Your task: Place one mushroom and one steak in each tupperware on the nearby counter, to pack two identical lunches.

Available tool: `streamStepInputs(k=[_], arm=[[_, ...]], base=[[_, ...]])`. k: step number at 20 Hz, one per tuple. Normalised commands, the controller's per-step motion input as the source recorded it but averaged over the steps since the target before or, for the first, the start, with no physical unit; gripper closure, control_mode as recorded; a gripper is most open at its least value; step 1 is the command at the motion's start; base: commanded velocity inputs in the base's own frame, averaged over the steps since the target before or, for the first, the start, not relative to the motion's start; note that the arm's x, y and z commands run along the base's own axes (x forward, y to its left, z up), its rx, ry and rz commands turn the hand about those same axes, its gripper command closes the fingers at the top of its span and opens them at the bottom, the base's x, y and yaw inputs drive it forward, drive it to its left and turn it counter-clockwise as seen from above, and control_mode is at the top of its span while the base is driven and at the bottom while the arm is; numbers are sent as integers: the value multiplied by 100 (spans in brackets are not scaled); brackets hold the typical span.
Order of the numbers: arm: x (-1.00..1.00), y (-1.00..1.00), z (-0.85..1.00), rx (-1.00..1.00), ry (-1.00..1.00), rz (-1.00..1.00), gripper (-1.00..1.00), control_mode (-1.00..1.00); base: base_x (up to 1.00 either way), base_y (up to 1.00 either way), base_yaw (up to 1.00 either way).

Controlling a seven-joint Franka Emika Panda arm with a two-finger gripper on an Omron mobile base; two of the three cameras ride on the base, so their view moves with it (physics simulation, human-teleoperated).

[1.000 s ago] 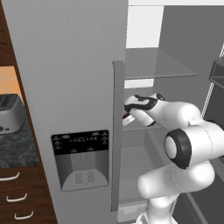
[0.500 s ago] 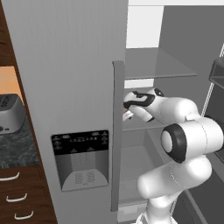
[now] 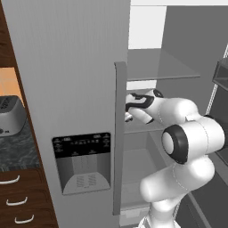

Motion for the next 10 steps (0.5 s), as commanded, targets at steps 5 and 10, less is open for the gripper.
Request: streamStepInputs(k=[5, 10], arm=[[-23, -6, -2, 0, 0, -11, 100, -100], [-96, -29, 31, 0, -1, -21, 100, -100]], base=[[0, 0, 0], [0, 0, 0]])
